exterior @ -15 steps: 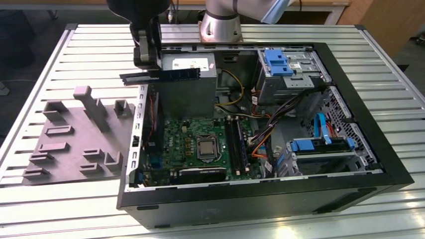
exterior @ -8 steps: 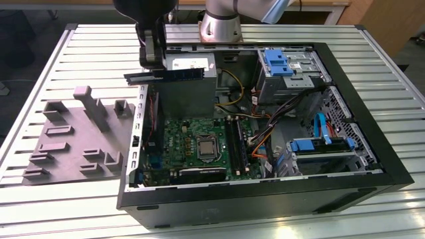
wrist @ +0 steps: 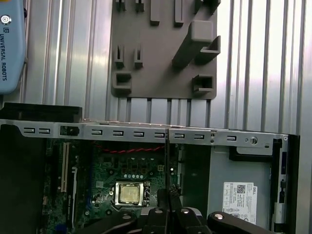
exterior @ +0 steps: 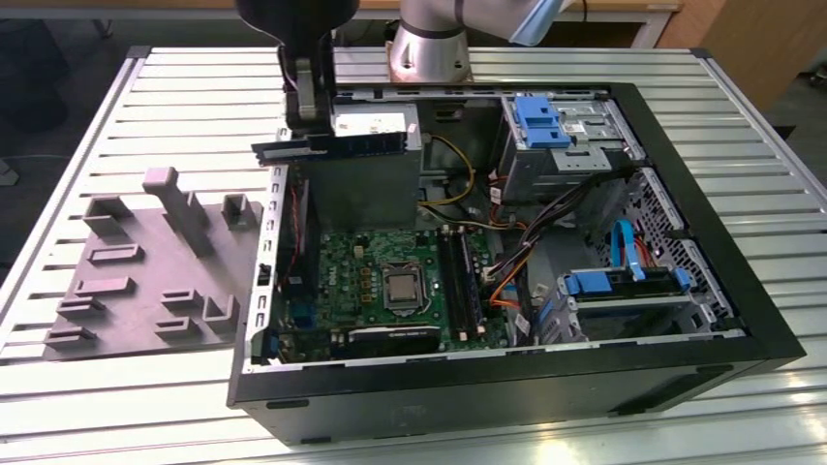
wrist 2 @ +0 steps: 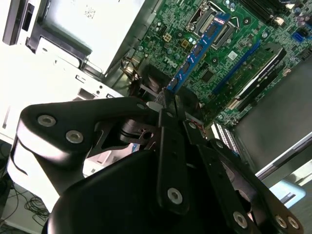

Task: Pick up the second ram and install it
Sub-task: 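Pick up the second ram and move it above second insertion slot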

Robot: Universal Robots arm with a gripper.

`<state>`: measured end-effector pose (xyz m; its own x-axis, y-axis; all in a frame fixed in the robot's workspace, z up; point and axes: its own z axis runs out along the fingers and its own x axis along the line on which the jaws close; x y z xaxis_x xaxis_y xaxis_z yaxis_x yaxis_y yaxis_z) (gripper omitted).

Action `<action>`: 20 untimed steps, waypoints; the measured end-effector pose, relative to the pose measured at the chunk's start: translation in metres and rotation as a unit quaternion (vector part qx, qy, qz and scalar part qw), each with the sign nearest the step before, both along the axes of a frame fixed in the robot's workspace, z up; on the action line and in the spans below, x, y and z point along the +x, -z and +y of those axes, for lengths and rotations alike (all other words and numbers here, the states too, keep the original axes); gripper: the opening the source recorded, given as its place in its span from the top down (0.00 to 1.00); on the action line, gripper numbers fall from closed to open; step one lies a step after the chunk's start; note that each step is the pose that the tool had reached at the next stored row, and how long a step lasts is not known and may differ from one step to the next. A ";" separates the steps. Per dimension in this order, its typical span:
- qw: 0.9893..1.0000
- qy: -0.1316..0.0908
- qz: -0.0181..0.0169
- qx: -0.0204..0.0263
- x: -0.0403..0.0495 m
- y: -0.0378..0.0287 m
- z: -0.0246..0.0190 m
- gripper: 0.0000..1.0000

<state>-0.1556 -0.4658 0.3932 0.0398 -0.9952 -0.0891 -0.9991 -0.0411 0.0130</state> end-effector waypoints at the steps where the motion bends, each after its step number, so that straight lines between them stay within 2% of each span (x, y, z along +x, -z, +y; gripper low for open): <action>1: 1.000 0.000 0.000 0.000 0.0010 -0.0001 0.0000 0.88; 12: 1.000 0.000 0.000 0.000 0.0131 0.0000 0.0000 0.88; 20: 1.000 0.000 0.000 0.000 0.0261 0.0000 0.0000 0.88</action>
<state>-0.1295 -0.4658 0.3932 0.0397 -0.9952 -0.0891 -0.9991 -0.0411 0.0131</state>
